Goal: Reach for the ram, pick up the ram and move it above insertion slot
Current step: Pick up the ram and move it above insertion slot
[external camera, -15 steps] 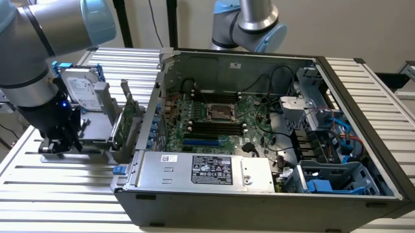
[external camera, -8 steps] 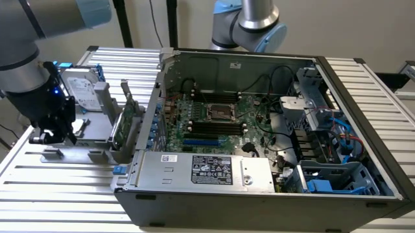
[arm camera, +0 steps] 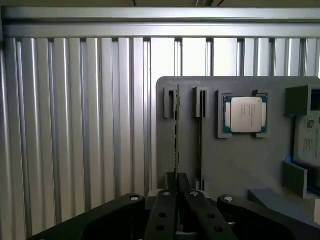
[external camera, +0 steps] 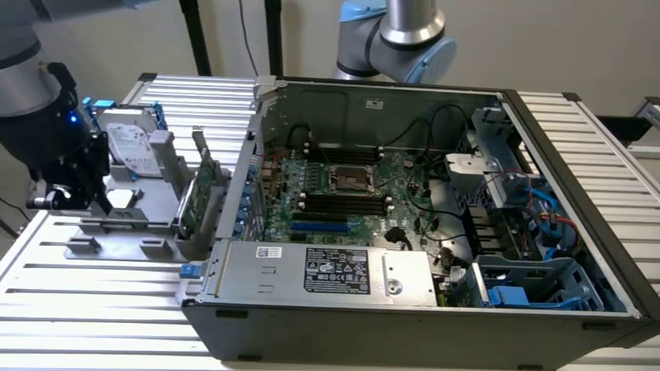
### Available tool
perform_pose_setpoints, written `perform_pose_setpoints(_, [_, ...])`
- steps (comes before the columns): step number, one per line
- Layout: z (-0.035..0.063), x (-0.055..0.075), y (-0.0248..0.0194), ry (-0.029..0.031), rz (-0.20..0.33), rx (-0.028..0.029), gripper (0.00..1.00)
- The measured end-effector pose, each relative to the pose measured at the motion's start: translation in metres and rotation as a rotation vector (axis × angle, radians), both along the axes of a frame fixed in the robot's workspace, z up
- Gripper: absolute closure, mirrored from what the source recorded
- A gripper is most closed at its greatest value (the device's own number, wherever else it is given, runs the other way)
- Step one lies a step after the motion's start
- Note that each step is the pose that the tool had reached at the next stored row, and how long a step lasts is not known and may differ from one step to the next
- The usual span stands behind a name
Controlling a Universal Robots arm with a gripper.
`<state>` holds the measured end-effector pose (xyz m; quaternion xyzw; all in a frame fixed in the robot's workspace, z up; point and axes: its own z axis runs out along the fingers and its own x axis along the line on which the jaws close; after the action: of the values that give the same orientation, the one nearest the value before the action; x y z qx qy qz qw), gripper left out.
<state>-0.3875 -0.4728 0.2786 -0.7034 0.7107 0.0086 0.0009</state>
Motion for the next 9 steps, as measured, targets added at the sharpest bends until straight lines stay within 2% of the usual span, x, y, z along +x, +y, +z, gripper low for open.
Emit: perform_pose_setpoints(9, [0.0409,0.014,0.0001,0.0002,0.013,0.0003,0.87])
